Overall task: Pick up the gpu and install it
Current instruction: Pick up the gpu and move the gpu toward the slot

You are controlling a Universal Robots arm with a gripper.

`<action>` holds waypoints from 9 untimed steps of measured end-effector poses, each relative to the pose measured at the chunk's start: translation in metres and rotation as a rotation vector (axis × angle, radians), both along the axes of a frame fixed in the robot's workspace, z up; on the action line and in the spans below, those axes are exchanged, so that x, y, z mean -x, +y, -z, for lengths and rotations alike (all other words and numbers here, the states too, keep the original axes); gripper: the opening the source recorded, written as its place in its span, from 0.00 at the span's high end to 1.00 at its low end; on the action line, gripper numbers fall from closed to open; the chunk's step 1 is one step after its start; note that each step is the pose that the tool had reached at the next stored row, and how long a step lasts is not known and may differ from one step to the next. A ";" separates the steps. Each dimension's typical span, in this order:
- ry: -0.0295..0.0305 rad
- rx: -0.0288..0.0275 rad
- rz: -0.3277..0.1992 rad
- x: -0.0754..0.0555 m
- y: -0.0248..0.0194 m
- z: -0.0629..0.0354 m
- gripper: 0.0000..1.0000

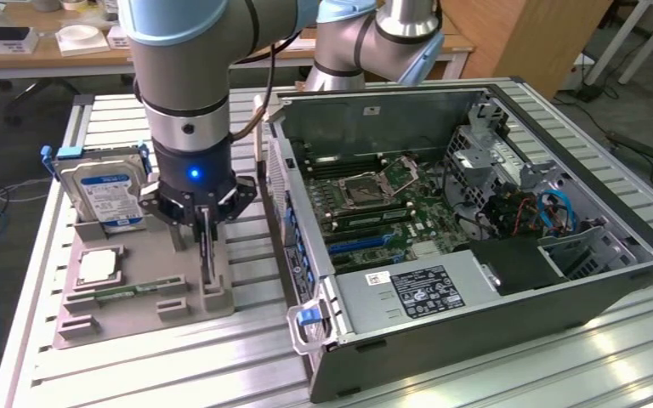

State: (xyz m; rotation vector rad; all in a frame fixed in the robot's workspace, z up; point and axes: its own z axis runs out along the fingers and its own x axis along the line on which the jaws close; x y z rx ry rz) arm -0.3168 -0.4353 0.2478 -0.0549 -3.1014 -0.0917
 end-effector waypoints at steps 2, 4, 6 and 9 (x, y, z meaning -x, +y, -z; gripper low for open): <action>-0.0002 -0.0001 0.000 0.000 0.0000 -0.0001 0.73; 0.0001 0.0001 0.000 0.000 0.0000 -0.0003 0.73; 0.0001 0.0001 0.000 0.000 0.0000 -0.0003 0.73; 0.0001 -0.0016 0.000 0.000 0.0000 -0.0004 0.73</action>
